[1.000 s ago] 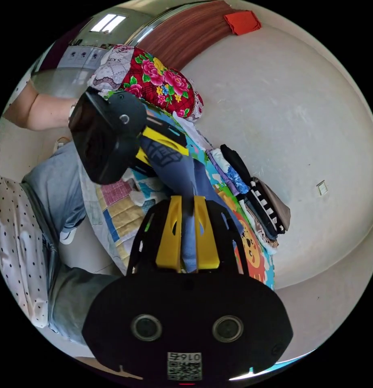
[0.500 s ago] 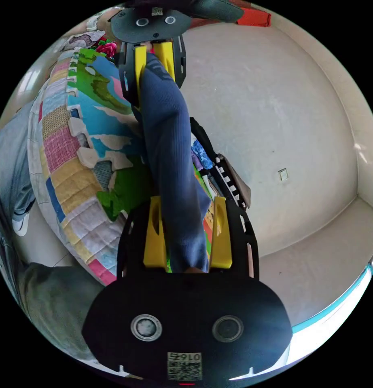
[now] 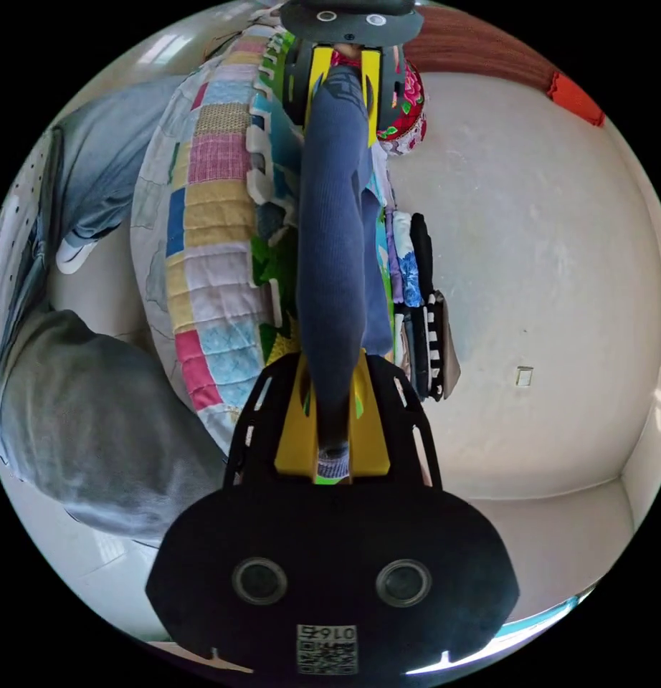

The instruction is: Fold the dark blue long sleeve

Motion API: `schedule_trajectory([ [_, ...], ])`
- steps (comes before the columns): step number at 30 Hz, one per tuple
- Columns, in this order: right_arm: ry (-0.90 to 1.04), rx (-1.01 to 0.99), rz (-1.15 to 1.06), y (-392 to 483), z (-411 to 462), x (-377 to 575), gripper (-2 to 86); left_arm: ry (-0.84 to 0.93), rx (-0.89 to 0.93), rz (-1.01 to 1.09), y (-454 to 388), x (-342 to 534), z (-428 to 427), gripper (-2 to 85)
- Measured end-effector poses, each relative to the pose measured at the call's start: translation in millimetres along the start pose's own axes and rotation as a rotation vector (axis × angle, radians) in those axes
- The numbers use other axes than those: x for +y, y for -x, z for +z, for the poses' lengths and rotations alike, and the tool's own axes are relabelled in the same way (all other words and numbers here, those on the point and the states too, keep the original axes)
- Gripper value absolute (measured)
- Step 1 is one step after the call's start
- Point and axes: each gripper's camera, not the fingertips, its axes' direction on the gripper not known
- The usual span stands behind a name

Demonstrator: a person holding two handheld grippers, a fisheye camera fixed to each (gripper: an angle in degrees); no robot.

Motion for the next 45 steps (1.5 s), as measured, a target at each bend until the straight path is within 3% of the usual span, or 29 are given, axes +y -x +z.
schedule_trajectory([
  [9, -0.048, -0.256, -0.068, -78.1, 14.8, -1.7, 6.6, -0.076, 0.273, 0.029, 63.9, -2.6, -7.9, 11.3],
  [34, -0.080, -0.549, -0.155, -182.9, 176.5, -4.9, 6.4, -0.210, 0.577, 0.129, 207.8, -25.7, 94.3, 11.2],
  [41, -0.035, -0.640, -0.102, -273.6, 283.6, -5.8, 6.2, -0.101, 0.760, 0.178, 357.3, -60.8, 209.7, 9.9],
  [43, 0.038, -0.649, -0.015, -313.9, 328.2, -6.8, 6.2, -0.022, 0.714, 0.050, 417.9, -72.6, 247.2, 9.6],
  [45, 0.087, -0.528, 0.087, -361.1, 361.4, -2.8, 6.1, -0.035, 0.460, -0.092, 498.3, -80.5, 259.9, 9.5],
])
